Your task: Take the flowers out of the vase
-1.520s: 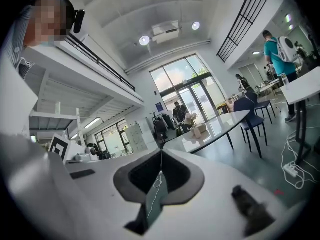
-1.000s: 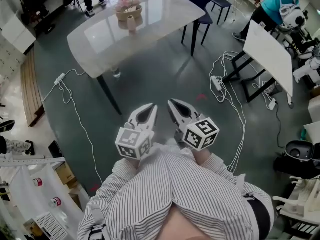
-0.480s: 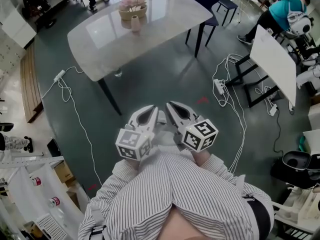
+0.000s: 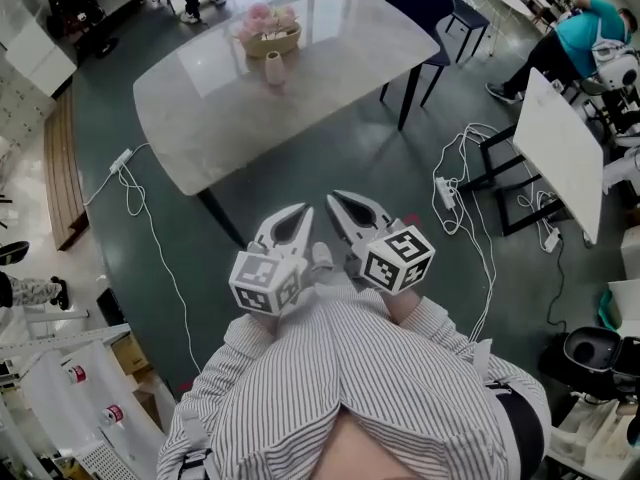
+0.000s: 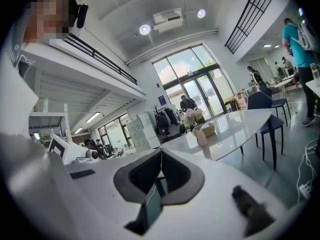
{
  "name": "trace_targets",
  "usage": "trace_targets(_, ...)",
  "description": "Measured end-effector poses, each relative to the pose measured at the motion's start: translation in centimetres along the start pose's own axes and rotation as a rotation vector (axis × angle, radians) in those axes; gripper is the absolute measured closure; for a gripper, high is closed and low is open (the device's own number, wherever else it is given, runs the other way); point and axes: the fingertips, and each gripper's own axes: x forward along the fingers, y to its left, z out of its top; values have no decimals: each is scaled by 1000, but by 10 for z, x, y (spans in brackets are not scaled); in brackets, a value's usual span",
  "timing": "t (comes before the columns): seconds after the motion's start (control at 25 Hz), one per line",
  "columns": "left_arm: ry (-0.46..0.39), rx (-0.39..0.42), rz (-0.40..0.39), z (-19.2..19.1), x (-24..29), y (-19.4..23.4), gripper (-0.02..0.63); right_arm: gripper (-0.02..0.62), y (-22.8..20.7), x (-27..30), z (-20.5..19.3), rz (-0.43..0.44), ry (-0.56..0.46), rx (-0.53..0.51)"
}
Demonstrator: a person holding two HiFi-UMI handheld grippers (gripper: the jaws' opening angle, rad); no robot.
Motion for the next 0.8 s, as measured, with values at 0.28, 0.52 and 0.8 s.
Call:
trace_targets(0.28, 2, 0, 11, 29, 63, 29, 594, 580, -50, 42, 33, 28, 15, -3)
trace_targets(0.52, 24, 15, 37, 49, 121, 61, 594, 580, -98, 82, 59, 42, 21, -11)
trace_targets(0.8, 19, 19, 60, 67, 168, 88, 594, 580, -138, 118, 77, 71, 34, -4)
